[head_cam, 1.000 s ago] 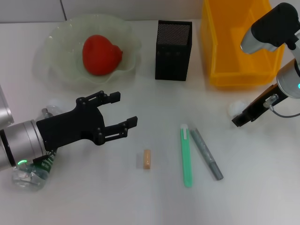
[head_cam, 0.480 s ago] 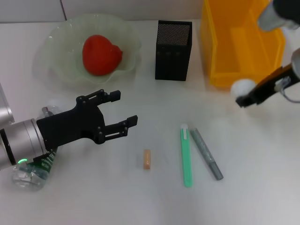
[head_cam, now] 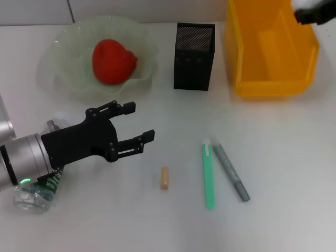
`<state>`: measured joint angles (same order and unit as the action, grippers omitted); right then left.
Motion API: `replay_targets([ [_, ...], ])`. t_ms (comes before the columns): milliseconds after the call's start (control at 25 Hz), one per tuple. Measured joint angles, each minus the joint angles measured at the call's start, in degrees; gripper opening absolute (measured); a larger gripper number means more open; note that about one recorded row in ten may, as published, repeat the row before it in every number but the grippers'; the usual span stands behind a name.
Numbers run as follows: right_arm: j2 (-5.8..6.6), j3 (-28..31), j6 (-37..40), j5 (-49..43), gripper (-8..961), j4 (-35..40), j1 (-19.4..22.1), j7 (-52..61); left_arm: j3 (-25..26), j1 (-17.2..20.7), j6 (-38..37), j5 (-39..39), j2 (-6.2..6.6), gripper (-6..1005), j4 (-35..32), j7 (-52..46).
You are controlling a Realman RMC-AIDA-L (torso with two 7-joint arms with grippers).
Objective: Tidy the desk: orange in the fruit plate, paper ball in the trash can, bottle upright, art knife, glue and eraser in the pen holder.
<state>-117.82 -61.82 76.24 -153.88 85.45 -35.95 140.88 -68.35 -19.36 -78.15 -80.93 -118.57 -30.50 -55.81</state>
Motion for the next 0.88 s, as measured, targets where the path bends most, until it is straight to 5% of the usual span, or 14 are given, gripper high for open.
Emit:
replay_targets([
  [240,-0.02,-0.11,-11.41,-0.13,574,-12.16,-1.97,-2.47,0.40,0.21,-1.52,0.35,-0.06,801,-0.01,-0.28],
  [400,-0.57,0.02,-11.89,0.44,599,-10.68,-0.95,-2.67,0.51,0.27,-4.13,0.42,0.05,801,-0.35,-0.64],
  [600,-1.20,0.39,-12.56,5.28,741,-5.29,2.85,-2.97,0.45,0.32,-5.80,0.43,0.10,801,-1.19,-0.76],
  [720,-1.01,2.40,-12.15,14.30,805,-3.29,6.08,-4.69,0.44,0.42,-6.71,0.43,0.10,801,-1.94,-0.98],
  [880,-1.24,5.30,-6.91,41.79,833,-2.67,16.53,-22.77,0.34,1.30,-8.03,0.44,0.06,801,-5.42,-3.87],
])
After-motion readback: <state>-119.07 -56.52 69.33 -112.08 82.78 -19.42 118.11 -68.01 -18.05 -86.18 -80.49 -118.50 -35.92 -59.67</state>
